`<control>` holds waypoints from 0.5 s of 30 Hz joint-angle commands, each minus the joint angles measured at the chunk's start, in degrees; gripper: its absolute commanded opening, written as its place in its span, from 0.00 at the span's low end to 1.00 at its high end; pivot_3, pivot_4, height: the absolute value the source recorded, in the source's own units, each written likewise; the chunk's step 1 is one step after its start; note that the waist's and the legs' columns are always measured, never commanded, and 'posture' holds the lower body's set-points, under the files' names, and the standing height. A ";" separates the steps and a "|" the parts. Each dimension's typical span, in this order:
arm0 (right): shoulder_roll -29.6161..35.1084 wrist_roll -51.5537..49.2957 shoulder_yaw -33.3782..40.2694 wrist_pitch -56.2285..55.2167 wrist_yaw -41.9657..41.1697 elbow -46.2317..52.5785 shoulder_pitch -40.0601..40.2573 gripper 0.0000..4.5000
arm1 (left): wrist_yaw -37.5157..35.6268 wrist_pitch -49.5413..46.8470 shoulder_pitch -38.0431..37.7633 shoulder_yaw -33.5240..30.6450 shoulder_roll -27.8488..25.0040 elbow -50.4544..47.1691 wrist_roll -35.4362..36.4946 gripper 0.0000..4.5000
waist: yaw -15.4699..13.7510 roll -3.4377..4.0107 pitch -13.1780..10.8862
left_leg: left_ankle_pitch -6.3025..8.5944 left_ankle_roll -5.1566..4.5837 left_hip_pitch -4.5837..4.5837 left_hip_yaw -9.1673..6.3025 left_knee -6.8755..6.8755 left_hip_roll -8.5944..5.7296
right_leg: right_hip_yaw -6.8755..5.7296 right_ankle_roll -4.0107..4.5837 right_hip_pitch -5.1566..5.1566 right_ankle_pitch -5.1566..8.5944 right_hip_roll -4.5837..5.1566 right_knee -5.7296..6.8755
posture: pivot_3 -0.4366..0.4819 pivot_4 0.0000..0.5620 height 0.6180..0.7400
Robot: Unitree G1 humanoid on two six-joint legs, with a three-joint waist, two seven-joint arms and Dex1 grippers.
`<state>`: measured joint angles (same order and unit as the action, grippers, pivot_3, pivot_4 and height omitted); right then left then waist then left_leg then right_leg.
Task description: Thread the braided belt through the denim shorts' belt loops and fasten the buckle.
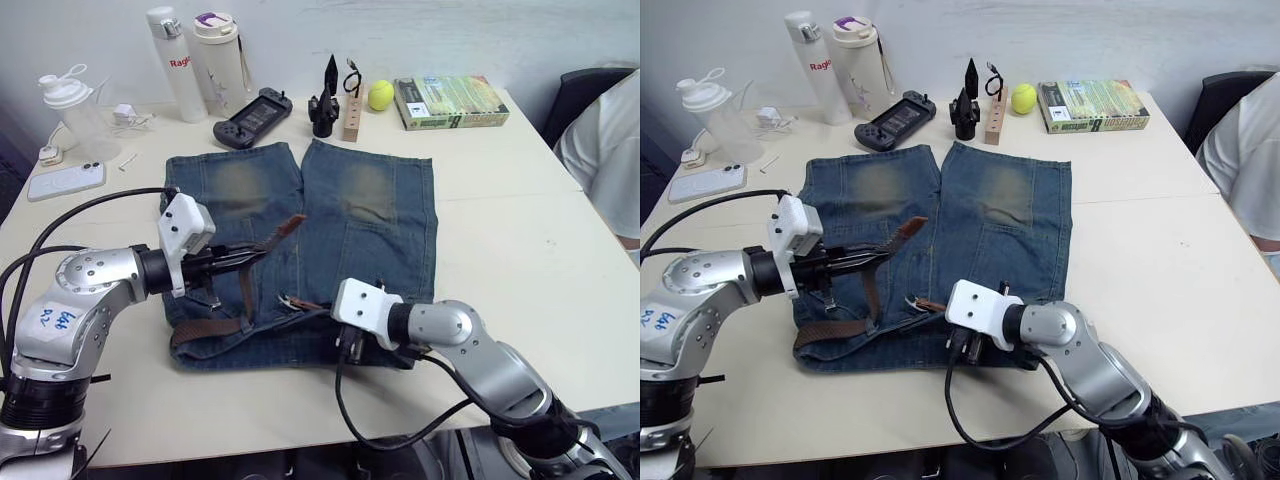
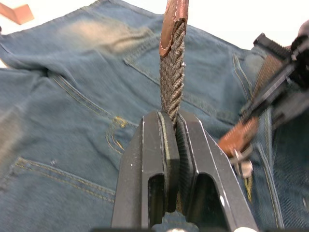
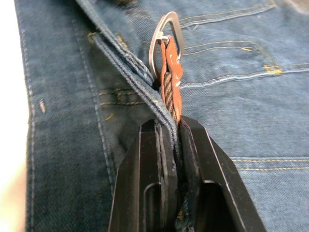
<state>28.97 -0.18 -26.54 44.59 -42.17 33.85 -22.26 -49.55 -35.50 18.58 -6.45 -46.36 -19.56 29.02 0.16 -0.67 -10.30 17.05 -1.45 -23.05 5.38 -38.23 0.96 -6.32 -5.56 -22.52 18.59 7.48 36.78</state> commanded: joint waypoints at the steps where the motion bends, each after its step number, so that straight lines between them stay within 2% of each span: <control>1: -2.21 -1.36 3.12 4.19 2.70 2.33 -0.76 0.02 | -1.79 1.60 -1.89 -0.79 -1.15 -2.26 0.18 0.00 | 0.01 0.00 0.00 | 0.00 0.00 0.00 0.00 0.01 0.00 | 0.00 0.00 0.00 0.00 0.00 0.00 | 0.48 0.27 0.84; 5: -3.12 -1.02 3.11 7.78 4.86 2.52 -1.15 0.02 | -2.58 1.43 -3.14 -1.92 -1.87 -2.20 0.53 0.00 | -0.07 0.00 0.00 | -0.01 0.01 0.00 -0.01 0.00 0.00 | 0.01 0.00 0.00 0.00 0.01 0.01 | 0.48 0.27 0.84; 9: -5.47 -0.82 3.55 11.10 8.58 2.29 -1.13 0.02 | -5.58 2.08 -9.15 -1.90 -5.34 -4.38 -0.45 0.00 | 0.11 0.00 0.00 | -0.02 0.00 0.00 -0.01 0.05 -0.01 | 0.04 0.00 -0.03 0.00 0.05 0.00 | 0.48 0.27 0.84; 15: -7.21 -2.14 3.74 13.05 10.64 3.46 -1.60 0.02 | -2.12 0.32 -11.12 -1.82 -4.85 -0.80 -2.66 0.00 | -0.16 0.01 0.00 | -0.04 0.03 0.00 -0.04 0.06 -0.03 | 0.02 0.01 -0.04 0.00 0.07 -0.01 | 0.48 0.27 0.84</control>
<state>21.99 -2.19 -24.51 57.58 -32.88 34.98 -23.06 -52.55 -34.77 7.23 -7.70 -51.29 -20.84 26.74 0.00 -0.66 -10.30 17.00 -1.43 -23.05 5.33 -38.17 0.92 -6.29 -5.56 -22.56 18.59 7.57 36.78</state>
